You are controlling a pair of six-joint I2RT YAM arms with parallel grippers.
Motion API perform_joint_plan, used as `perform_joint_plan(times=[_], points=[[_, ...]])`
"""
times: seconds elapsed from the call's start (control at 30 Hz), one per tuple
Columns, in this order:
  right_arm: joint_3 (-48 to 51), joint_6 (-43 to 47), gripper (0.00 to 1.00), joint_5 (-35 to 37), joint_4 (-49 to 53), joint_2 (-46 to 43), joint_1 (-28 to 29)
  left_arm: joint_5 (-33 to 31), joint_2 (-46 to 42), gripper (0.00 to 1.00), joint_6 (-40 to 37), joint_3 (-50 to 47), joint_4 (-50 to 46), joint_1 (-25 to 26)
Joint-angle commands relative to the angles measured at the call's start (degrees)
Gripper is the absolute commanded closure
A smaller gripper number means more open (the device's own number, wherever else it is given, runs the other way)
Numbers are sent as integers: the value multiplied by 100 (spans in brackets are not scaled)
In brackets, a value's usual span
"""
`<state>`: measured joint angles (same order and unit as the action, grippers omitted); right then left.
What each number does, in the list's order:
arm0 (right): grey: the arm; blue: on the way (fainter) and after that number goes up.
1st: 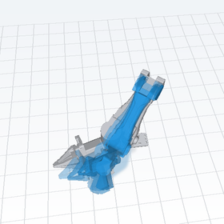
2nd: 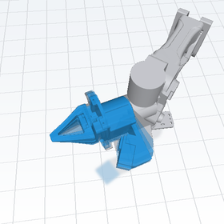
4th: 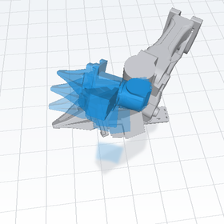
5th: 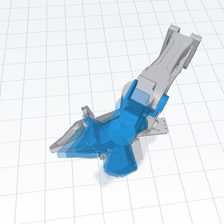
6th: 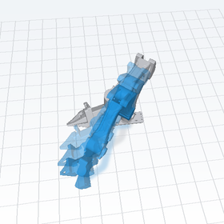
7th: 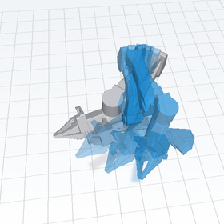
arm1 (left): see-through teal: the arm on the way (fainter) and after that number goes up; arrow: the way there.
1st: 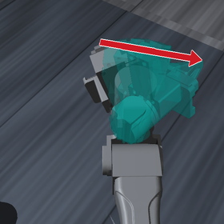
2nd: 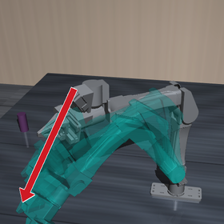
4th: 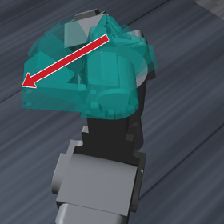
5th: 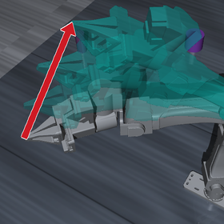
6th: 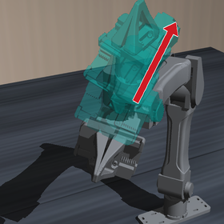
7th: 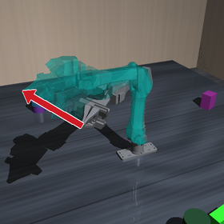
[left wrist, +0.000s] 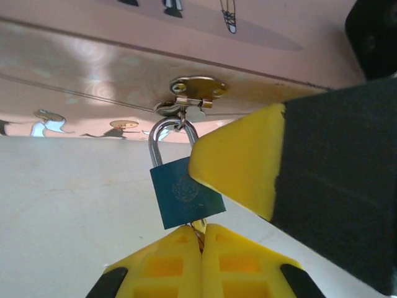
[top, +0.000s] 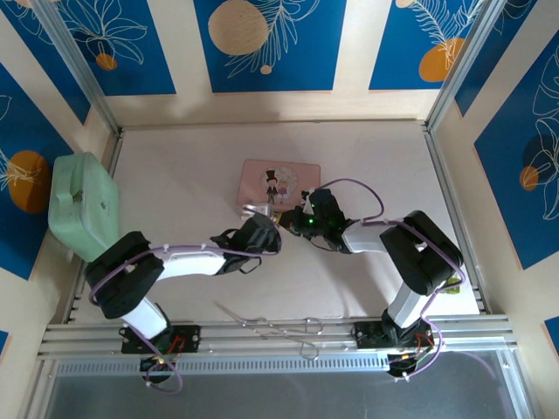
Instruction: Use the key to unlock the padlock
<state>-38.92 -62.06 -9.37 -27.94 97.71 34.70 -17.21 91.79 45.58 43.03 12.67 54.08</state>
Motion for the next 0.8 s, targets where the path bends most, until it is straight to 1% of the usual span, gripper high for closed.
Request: perform_joint_plan(times=[0.0, 0.1, 0.2, 0.3, 0.4, 0.47, 0.57, 0.6, 0.63, 0.67, 0.7, 0.73, 0.77], points=[[442, -1493, 100, -1127, 2509, 833, 503, -1294, 307, 100, -1027, 500, -1210, 649], [341, -1521, 100, -989, 2848, 797, 733, -2036, 453, 100, -1185, 669, -1614, 939], [227, -1567, 100, -763, 3196, 688, 930, -2571, 510, 100, -1201, 729, -1944, 1150], [242, -1608, 100, -801, 3136, 752, 934, -2885, 521, 100, -1185, 743, -2134, 1257], [226, -1614, 100, -813, 3151, 776, 925, -3376, 728, 100, -1065, 1068, -2816, 1340], [265, -1649, 100, -836, 3012, 800, 908, -3381, 822, 100, -1072, 1139, -2864, 1356], [344, -1669, 100, -989, 2706, 913, 801, -2895, 742, 100, -992, 1085, -2657, 1306], [346, -1643, 100, -1010, 2676, 931, 763, -2623, 682, 95, -927, 1090, -2650, 1270], [330, -1605, 100, -1006, 2702, 934, 732, -2512, 593, 75, -747, 1094, -2767, 1254], [309, -1569, 100, -989, 2732, 926, 707, -2440, 478, 63, -595, 1074, -2878, 1234], [298, -1531, 100, -980, 2763, 917, 681, -2322, 286, 55, -488, 1000, -2930, 1199], [284, -1503, 100, -979, 2783, 908, 654, -2216, 50, 49, -343, 927, -3042, 1157], [264, -1472, 100, -973, 2809, 895, 629, -2089, -169, 46, -198, 853, -3156, 1088]])
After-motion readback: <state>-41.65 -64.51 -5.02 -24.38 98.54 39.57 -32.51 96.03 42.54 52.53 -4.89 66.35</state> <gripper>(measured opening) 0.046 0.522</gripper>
